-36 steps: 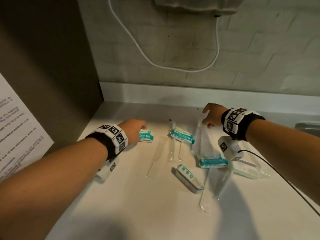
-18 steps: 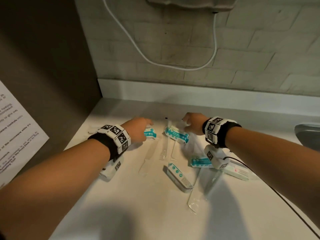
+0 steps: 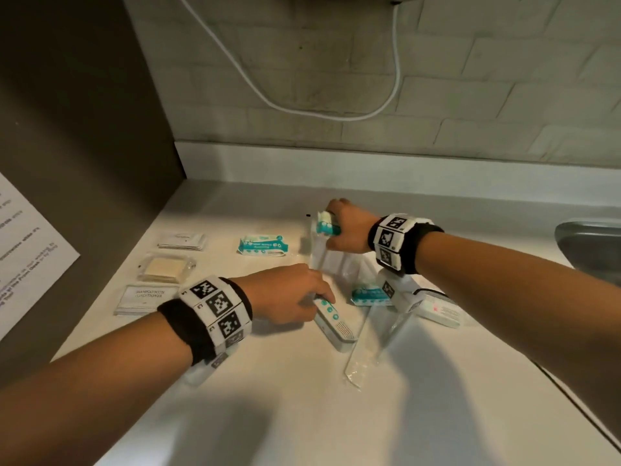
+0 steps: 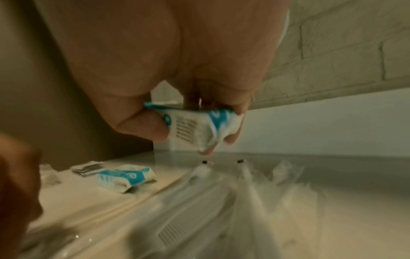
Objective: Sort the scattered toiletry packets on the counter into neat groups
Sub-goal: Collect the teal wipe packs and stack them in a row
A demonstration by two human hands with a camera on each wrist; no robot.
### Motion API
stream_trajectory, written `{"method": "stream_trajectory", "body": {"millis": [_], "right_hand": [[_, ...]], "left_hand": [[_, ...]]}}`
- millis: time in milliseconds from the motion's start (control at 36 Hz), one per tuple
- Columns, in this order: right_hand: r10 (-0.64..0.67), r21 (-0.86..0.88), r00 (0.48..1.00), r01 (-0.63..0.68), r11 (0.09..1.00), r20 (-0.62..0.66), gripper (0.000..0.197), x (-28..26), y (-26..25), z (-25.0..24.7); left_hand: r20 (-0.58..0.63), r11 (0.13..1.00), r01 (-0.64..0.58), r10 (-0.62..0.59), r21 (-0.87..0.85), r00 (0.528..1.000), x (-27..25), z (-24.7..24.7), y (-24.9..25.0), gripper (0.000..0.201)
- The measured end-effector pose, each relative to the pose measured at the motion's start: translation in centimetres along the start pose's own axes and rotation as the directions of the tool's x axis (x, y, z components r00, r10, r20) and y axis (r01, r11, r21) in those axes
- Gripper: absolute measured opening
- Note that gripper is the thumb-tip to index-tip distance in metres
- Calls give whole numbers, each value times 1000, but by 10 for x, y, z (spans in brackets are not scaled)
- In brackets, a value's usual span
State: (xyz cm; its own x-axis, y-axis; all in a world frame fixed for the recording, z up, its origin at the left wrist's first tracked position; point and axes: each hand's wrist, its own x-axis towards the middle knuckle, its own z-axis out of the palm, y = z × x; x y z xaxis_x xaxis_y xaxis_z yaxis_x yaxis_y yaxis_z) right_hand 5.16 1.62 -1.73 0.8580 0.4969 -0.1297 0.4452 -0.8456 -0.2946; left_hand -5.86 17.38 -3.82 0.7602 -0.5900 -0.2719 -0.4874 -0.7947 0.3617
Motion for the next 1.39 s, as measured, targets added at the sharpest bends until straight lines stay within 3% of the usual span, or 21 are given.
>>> {"method": "stream_trajectory", "body": {"millis": [111, 194, 250, 306, 444, 583, 639, 694, 833, 861, 917, 972, 1028, 1083, 1111, 1167, 1278, 1389], "right_hand": [[-23, -113, 991, 38, 993, 128, 61, -34, 11, -11], [24, -215, 959, 39, 976, 284, 49, -60, 19, -7], [59, -275, 945, 33, 961, 321, 53, -73, 25, 3], [69, -307, 952, 27, 951, 297, 63, -81, 29, 13], [16, -256, 984, 31, 966, 178, 58, -87, 25, 20], [48, 55, 999, -50, 997, 24, 57, -88, 29, 5], [77, 223, 997, -73, 972, -8, 60, -89, 33, -11], [75, 365, 997, -65, 929, -11, 48, -91, 33, -25], [147, 400, 988, -118, 909, -44, 43, -105, 48, -49], [259, 380, 962, -210, 901, -82, 44, -153, 92, -62], [297, 362, 950, -245, 899, -95, 44, -154, 104, -63], [303, 319, 946, -253, 913, -117, 42, -156, 109, -64], [322, 300, 938, -273, 914, -128, 40, -155, 107, -63], [318, 284, 938, -270, 920, -139, 40, -154, 108, -60], [318, 275, 939, -273, 922, -133, 40, -156, 107, -59], [320, 269, 939, -278, 922, -126, 40, -158, 109, -55], [315, 265, 943, -277, 924, -111, 44, -166, 120, -50], [313, 265, 941, -271, 925, -132, 46, -165, 121, -52]], "left_hand": [[-10, 1000, -27, 27, -7, 1000, -3, 11, 6, 30], [-13, 999, 17, -18, -50, 1000, -2, 9, 7, 25], [-20, 996, 34, -36, -82, 999, -3, 1, 6, 22], [-45, 992, 44, -50, -114, 998, -6, -10, 6, 17], [-152, 974, 71, -105, -216, 983, -12, -28, 14, 13], [-33, 972, 61, -71, -228, 997, -3, -23, 39, 31], [27, 974, 39, -34, -224, 999, 4, -19, 46, 32], [51, 976, 25, -14, -215, 999, 11, -14, 52, 30], [1, 971, 10, -10, -237, 1000, 44, -4, 77, 6], [32, 968, -44, 54, -246, 998, 79, 4, 134, 11], [37, 980, -3, 11, -200, 999, 89, 4, 150, 22], [-54, 986, 41, -50, -159, 997, 107, 8, 153, 30], [-109, 989, 112, -123, -95, 986, 117, 12, 148, 51], [-88, 987, 148, -153, -61, 984, 121, 16, 144, 80], [-71, 987, 154, -158, -52, 985, 120, 17, 143, 85], [-70, 986, 168, -169, -26, 983, 118, 18, 140, 81], [-108, 979, 185, -176, 88, 979, 116, 18, 146, 45], [-164, 975, 199, -181, 103, 970, 115, 18, 148, 32]]}}
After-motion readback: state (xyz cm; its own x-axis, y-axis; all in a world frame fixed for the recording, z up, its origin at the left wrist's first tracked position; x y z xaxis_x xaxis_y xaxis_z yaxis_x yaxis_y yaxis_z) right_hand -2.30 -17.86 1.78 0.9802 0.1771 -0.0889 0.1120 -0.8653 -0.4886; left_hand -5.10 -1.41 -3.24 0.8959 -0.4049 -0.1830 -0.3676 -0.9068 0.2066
